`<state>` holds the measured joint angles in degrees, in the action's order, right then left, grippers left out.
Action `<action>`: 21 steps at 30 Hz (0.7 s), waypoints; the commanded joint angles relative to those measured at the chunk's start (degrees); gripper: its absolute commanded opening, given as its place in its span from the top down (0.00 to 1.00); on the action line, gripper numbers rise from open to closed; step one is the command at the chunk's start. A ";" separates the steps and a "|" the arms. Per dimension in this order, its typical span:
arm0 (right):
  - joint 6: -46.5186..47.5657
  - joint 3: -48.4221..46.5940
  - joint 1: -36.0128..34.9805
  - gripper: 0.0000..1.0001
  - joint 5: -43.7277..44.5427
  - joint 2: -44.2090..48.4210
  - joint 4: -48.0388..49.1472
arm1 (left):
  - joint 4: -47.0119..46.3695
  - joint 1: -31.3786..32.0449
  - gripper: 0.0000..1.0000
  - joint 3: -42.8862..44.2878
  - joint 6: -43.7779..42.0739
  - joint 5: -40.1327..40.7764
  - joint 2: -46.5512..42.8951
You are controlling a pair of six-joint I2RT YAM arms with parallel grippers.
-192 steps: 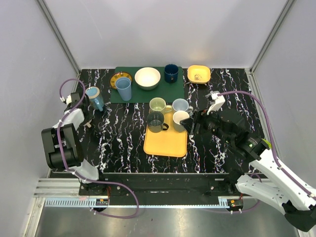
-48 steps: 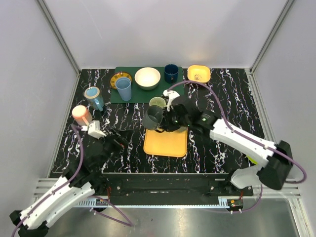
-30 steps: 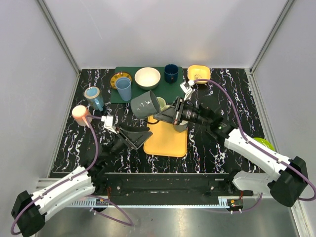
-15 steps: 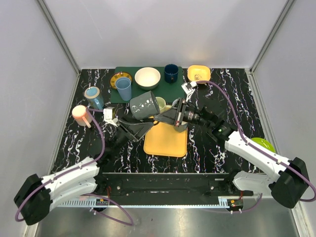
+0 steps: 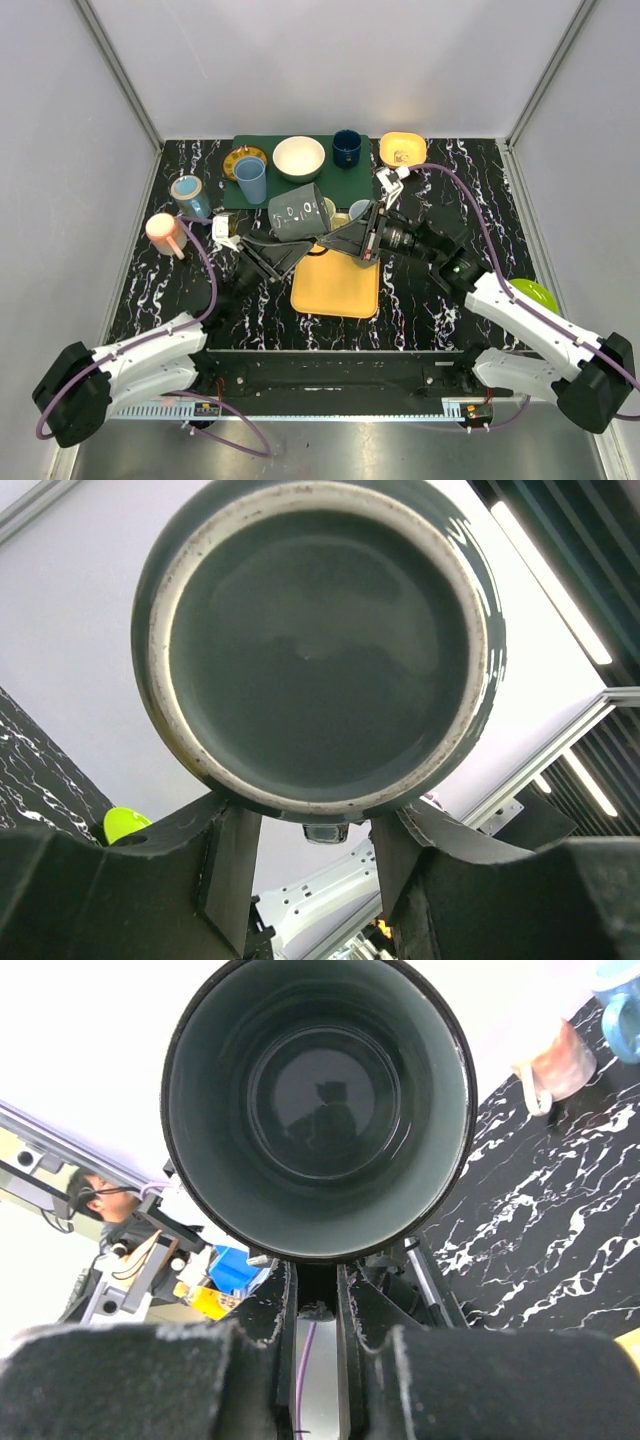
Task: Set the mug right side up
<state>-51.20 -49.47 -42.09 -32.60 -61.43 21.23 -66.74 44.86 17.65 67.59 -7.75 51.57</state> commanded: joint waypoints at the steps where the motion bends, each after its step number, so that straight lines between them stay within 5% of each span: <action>1: 6.72 -0.54 0.07 1.00 -1.50 3.07 -1.89 | -9.20 -0.74 0.52 3.00 3.60 2.74 1.16; 14: 13.67 -0.54 -0.19 1.00 -1.33 3.07 -9.72 | -8.58 -0.65 0.59 8.98 5.26 -2.97 6.70; 17: 13.93 -0.71 -0.10 1.00 -1.85 2.98 -10.16 | -10.07 -0.65 0.78 8.80 5.53 -3.15 7.58; 19: 14.20 -0.98 -0.10 1.00 -2.29 2.46 -10.69 | -9.72 -0.65 1.00 9.07 5.53 -3.59 8.02; 21: 14.28 -0.89 -0.19 1.00 -2.12 2.72 -10.86 | -9.99 -0.65 1.00 9.16 5.71 -4.03 8.28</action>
<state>-40.47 -49.54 -40.77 -28.58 -58.30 14.00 -68.05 44.10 22.20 70.81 -11.40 59.46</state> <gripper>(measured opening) 0.166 0.113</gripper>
